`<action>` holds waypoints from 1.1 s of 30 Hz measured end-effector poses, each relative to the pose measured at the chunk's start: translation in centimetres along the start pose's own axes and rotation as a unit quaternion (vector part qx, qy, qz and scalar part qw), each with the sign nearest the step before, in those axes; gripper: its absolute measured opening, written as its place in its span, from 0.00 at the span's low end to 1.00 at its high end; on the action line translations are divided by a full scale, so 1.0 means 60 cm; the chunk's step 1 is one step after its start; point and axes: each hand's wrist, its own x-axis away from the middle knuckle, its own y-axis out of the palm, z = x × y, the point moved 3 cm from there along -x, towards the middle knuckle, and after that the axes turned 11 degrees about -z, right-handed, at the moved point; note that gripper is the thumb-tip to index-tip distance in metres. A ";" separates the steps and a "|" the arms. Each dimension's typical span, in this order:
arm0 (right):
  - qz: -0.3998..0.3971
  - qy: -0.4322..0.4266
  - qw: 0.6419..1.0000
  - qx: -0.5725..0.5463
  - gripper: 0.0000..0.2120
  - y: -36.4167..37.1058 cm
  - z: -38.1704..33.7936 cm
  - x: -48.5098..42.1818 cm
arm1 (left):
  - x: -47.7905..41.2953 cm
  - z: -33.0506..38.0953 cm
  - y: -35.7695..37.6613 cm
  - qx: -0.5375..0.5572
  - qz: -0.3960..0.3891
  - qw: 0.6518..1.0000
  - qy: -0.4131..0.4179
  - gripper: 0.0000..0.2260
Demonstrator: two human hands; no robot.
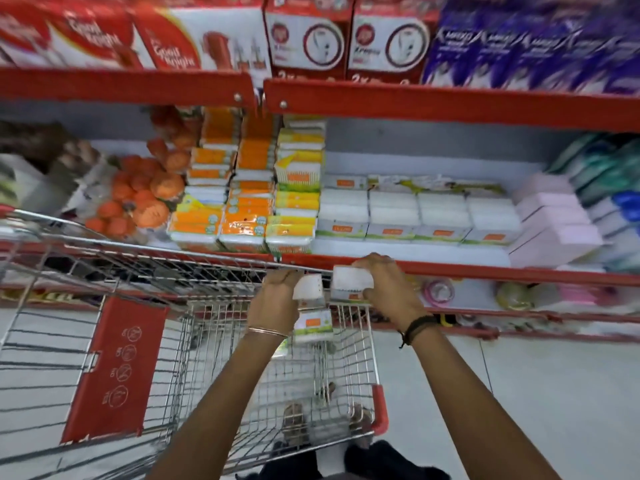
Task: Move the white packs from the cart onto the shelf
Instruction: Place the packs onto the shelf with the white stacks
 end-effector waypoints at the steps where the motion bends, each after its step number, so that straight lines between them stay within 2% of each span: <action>1: 0.013 0.003 1.000 0.011 0.26 -0.021 0.006 0.000 | -0.010 0.015 -0.009 -0.003 0.005 1.000 0.011 0.27; 8: 0.078 0.030 0.996 0.033 0.26 -0.112 0.066 -0.026 | -0.080 0.116 -0.041 -0.028 0.043 0.996 0.079 0.27; 13: 0.083 0.046 0.995 0.032 0.26 -0.122 0.097 -0.057 | -0.136 0.147 -0.033 -0.032 0.065 0.992 0.105 0.27; 23: 0.059 0.054 0.996 0.023 0.25 -0.076 0.133 -0.103 | -0.206 0.127 0.024 -0.070 0.005 0.994 0.081 0.28; 26: 0.065 0.053 0.996 0.016 0.27 -0.067 0.138 -0.108 | -0.205 0.124 0.030 -0.075 0.008 0.993 0.090 0.29; 33: 0.097 0.046 0.993 0.040 0.26 -0.045 0.145 -0.102 | -0.200 0.115 0.038 -0.061 0.029 0.990 0.128 0.23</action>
